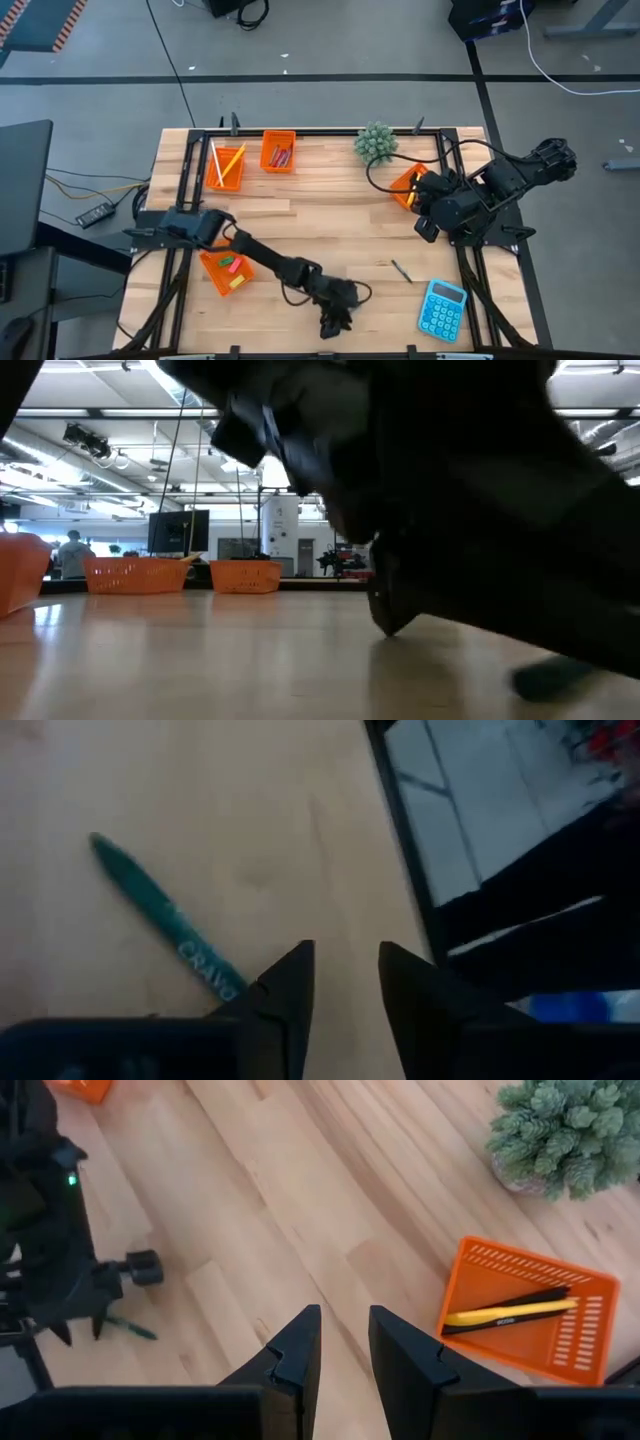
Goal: Sort crayons/erasers/pens/pencils in bins
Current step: Put the left green crayon into the middle orange bin
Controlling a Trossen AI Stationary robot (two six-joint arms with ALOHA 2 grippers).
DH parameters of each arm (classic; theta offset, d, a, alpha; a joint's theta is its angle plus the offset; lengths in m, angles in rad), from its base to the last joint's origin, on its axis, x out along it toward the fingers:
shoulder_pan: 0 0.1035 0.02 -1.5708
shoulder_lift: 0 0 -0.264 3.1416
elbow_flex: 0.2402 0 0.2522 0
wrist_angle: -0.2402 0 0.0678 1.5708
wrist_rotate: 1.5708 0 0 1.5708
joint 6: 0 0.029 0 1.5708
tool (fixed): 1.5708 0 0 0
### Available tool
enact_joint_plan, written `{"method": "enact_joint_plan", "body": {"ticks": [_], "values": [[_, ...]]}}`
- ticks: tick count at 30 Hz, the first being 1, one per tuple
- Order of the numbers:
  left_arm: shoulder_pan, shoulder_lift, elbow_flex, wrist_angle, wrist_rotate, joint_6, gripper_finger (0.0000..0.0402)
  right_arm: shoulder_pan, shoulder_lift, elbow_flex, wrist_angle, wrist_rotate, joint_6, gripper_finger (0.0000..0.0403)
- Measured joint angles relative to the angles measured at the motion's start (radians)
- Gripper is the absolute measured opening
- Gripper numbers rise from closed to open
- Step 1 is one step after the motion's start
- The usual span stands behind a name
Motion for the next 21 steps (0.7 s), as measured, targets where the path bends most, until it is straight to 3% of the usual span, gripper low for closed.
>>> {"method": "enact_joint_plan", "body": {"ticks": [5,12,21], "values": [[0.002,0.047,0.077,-0.072,-0.021,0.001,0.0113,0.025,0.0,0.0,0.002,-0.012,0.038,0.0093],[0.061,0.042,0.083,-0.11,-0.036,0.014,0.0097,0.069,0.0,0.0,0.003,-0.016,0.113,0.0093],[0.174,0.041,0.199,-0.453,0.096,0.099,0.0065,0.101,0.0,0.0,0.006,-0.078,0.16,0.0093]]}}
